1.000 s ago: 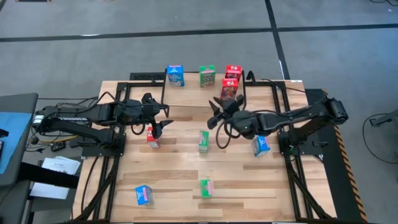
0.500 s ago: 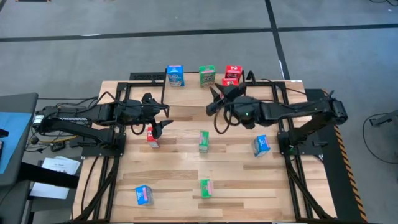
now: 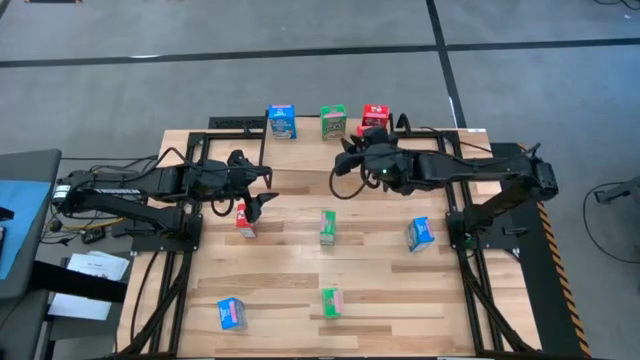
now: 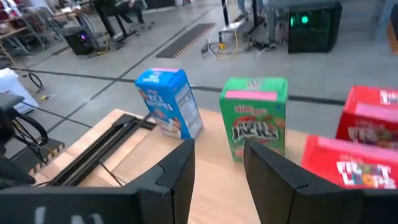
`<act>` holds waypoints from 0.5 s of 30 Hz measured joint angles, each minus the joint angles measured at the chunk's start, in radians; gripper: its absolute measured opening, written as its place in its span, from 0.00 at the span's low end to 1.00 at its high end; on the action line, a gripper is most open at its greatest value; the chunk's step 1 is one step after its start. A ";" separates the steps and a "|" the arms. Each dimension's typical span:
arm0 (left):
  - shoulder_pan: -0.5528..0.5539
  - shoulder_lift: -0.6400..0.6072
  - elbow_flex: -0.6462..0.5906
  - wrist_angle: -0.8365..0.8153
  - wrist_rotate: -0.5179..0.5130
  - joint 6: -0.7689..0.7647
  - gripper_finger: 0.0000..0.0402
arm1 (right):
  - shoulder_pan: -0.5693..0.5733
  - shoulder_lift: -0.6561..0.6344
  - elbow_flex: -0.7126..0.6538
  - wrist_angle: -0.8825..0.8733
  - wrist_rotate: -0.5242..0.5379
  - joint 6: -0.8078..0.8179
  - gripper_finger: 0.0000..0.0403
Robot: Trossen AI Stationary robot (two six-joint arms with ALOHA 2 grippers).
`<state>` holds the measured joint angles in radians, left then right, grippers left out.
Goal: Stack cereal on shelf
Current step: Put the right red cereal box on the shelf aligned with the other red cereal box
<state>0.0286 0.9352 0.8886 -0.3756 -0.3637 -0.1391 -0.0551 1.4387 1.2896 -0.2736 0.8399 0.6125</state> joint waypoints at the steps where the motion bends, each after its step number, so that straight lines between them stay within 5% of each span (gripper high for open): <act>1: 0.000 0.000 0.000 0.000 0.000 -0.001 0.77 | 0.000 0.014 0.002 0.001 0.000 0.014 0.41; 15: 0.000 0.000 0.000 -0.003 -0.003 -0.001 0.77 | 0.000 0.173 0.001 -0.009 -0.019 0.072 0.41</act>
<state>0.0286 0.9352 0.8890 -0.3785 -0.3664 -0.1398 -0.0551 1.6112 1.2910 -0.2830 0.8210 0.6842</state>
